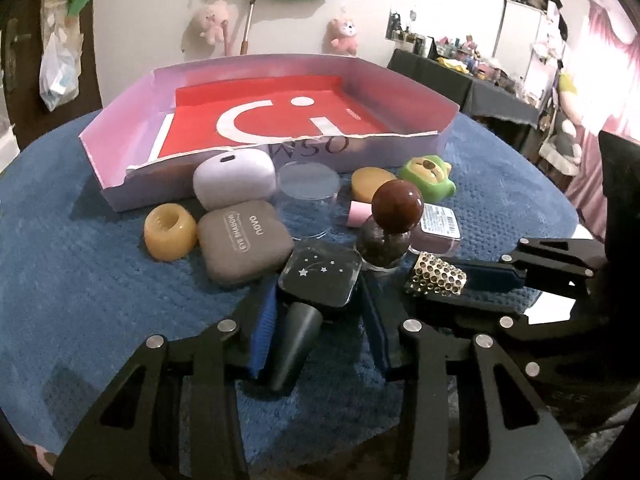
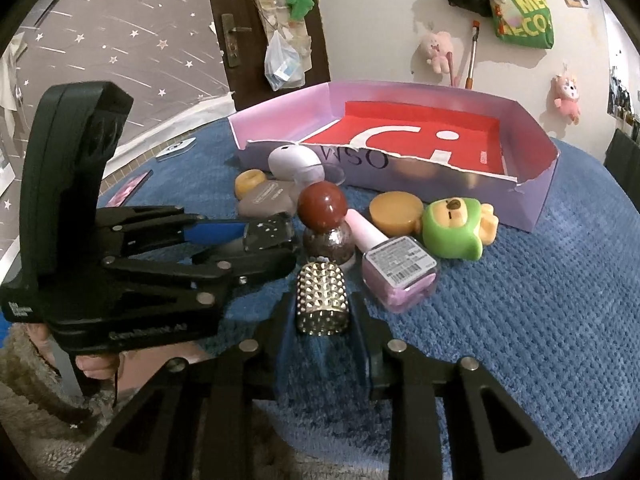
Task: Organize rigid objects
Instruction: 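Grip the black starry microphone with the left gripper while the right grips the gold studded roller, then lift both held objects and carry them over the pink box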
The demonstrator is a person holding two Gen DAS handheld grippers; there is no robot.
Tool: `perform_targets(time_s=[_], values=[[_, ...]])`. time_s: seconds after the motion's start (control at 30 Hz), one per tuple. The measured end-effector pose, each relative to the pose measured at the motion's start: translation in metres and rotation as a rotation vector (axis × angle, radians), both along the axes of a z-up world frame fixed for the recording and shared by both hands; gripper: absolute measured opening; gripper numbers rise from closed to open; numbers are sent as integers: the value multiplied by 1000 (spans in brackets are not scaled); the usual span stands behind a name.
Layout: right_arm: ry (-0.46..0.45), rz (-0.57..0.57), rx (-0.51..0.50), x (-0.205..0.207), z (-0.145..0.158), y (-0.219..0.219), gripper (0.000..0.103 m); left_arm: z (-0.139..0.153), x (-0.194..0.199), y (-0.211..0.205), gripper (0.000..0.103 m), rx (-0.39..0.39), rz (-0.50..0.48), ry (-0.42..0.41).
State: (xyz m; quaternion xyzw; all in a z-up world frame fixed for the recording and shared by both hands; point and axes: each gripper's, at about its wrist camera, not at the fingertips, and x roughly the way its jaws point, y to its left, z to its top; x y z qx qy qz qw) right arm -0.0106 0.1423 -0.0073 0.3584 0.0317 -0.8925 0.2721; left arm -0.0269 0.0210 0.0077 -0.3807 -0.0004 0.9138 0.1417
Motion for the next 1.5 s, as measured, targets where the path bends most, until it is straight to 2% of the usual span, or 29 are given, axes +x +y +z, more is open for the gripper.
perform_targets(time_s=[0.13,0.37,0.53,0.67,0.83,1.07,1.33,1.5], values=[[16,5,17,4,2,-2,27,3,6,0,37,-9,6,3],[61,15,-33,10,26,0,27,26,16,-3,36,-14,16,68],[55,13,-96,2,39,5,27,41,13,-9,36,-9,28,110],[80,8,-101,-4,51,6,27,51,0,-12,35,-29,46,132],[107,-9,-108,-22,67,9,27,64,-16,-22,35,-14,66,145],[123,-32,-89,-54,82,13,27,80,-45,-23,35,-53,78,162],[128,-56,-64,-92,91,11,27,88,-75,-17,35,-80,67,176],[110,-68,-46,-118,88,5,27,90,-94,-16,35,-71,55,167]])
